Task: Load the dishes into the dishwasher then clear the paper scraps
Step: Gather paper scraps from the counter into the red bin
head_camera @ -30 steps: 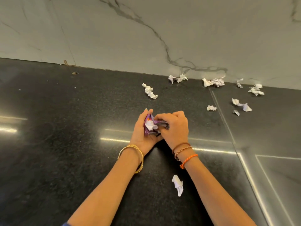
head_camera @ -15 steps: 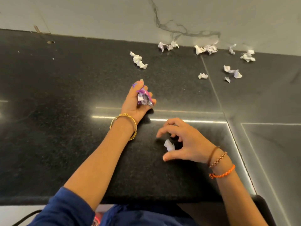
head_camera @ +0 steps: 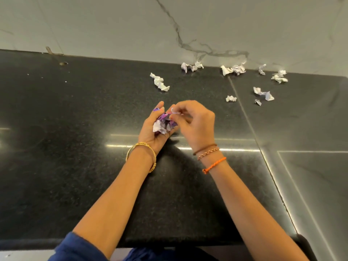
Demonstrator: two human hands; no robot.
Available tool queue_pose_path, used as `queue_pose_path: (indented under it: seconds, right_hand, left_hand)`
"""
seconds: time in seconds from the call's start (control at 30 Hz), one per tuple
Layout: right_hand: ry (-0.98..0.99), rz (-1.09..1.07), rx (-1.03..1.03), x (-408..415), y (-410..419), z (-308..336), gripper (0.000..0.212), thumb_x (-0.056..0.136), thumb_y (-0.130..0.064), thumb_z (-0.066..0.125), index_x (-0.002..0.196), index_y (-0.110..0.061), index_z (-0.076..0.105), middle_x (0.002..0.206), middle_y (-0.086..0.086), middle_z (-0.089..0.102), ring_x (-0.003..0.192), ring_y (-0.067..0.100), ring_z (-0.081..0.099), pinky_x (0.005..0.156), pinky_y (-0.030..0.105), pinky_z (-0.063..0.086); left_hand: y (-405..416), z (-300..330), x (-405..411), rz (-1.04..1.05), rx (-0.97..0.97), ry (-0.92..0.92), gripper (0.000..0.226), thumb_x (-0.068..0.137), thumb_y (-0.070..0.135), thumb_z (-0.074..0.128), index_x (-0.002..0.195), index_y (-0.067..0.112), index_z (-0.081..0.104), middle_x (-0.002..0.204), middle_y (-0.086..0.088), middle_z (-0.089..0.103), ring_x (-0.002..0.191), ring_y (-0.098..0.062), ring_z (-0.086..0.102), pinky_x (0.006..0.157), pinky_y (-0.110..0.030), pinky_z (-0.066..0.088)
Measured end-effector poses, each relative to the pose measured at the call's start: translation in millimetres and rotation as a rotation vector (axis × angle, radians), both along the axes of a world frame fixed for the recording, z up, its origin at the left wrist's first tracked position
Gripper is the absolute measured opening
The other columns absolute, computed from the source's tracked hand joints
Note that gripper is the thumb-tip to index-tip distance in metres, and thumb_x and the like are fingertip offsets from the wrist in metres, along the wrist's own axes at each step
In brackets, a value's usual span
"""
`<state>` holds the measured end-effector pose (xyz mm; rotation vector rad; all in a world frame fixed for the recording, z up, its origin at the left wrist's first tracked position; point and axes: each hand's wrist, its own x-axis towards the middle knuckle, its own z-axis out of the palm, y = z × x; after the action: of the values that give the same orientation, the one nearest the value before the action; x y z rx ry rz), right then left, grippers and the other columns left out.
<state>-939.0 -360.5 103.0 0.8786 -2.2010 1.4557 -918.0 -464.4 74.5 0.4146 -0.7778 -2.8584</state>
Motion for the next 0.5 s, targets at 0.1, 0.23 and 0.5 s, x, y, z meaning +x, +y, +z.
queue_pose_path:
  seconds: [0.1,0.23,0.5]
  right_hand:
    - [0.164,-0.024,0.122,-4,-13,-12,0.008,0.073,-0.001,0.064,0.079,-0.004,0.07,0.08,0.009,0.069,0.079,0.014,0.061,0.076,0.013,0.042]
    - [0.186,-0.01,0.322,-13,-27,-28,0.035,0.089,-0.022,0.043,0.108,-0.006,0.067,0.109,0.01,0.069,0.105,0.03,0.063,0.097,0.023,0.031]
    - [0.115,0.082,0.546,-67,-43,-21,0.061,0.087,-0.045,0.017,0.135,-0.022,0.046,0.136,0.004,0.052,0.141,0.019,0.022,0.112,0.036,-0.002]
  left_hand:
    - [-4,-3,-7,0.016,0.052,0.014,0.021,0.092,0.017,0.047,0.111,0.014,0.056,0.074,-0.008,0.069,0.069,-0.015,0.068,0.064,-0.025,0.057]
    - [-11,-3,-23,0.03,0.099,-0.033,0.017,0.09,0.028,0.051,0.097,0.014,0.058,0.099,-0.014,0.065,0.094,-0.026,0.065,0.081,-0.034,0.055]
    - [-33,-1,-81,0.14,0.089,-0.088,0.03,0.083,0.026,0.062,0.109,0.01,0.057,0.086,-0.001,0.056,0.075,-0.013,0.058,0.072,-0.023,0.054]
